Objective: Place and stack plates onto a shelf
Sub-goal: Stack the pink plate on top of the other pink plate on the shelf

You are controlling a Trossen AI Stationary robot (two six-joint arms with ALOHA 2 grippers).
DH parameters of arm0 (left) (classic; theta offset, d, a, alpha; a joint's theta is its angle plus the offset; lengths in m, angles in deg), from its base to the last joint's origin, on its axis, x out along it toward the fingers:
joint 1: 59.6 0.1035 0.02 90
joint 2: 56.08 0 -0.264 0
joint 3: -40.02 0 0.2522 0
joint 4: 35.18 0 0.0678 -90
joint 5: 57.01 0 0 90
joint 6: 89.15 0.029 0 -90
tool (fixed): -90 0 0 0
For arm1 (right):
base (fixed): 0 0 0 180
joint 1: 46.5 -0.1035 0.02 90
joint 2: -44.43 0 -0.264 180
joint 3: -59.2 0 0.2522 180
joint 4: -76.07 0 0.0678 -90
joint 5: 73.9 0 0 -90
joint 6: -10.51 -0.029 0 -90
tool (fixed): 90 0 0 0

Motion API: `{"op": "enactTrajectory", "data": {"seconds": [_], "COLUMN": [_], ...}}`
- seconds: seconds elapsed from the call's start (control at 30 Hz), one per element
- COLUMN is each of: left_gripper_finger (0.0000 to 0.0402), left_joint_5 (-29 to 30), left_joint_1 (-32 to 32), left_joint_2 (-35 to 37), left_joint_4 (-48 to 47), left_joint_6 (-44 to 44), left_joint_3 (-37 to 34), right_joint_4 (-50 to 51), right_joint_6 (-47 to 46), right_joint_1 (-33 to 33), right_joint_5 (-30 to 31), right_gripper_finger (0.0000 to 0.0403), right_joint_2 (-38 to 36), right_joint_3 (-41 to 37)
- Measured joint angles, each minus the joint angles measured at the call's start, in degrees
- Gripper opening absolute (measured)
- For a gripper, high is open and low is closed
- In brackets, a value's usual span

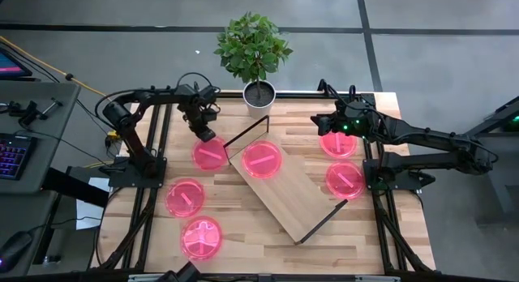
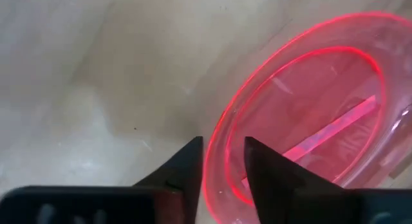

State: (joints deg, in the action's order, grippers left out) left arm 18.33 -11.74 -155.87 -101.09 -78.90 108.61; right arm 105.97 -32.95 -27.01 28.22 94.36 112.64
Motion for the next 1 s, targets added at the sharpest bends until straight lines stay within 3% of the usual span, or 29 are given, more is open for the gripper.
{"op": "enactTrajectory", "data": {"seconds": [0.17, 0.47, 1.0], "left_gripper_finger": [0.001, 0.0001, 0.0], "left_joint_5": [0.6, 0.8, 10.5], "left_joint_1": [-0.4, 1.7, 7.7], "left_joint_2": [0.0, 5.5, 32.8], "left_joint_4": [-0.8, -2.6, -0.6], "left_joint_6": [0.3, -0.1, -12.5], "left_joint_3": [0.0, 0.0, 0.0], "right_joint_4": [0.0, 0.0, 0.0], "right_joint_6": [0.0, 0.0, 0.4], "right_joint_1": [0.0, 0.0, 0.0], "right_joint_5": [0.3, 0.4, 0.4], "right_gripper_finger": [0.0167, 0.0167, 0.0167], "right_joint_2": [0.0, 0.0, 0.0], "right_joint_3": [0.0, 0.0, 0.0]}}
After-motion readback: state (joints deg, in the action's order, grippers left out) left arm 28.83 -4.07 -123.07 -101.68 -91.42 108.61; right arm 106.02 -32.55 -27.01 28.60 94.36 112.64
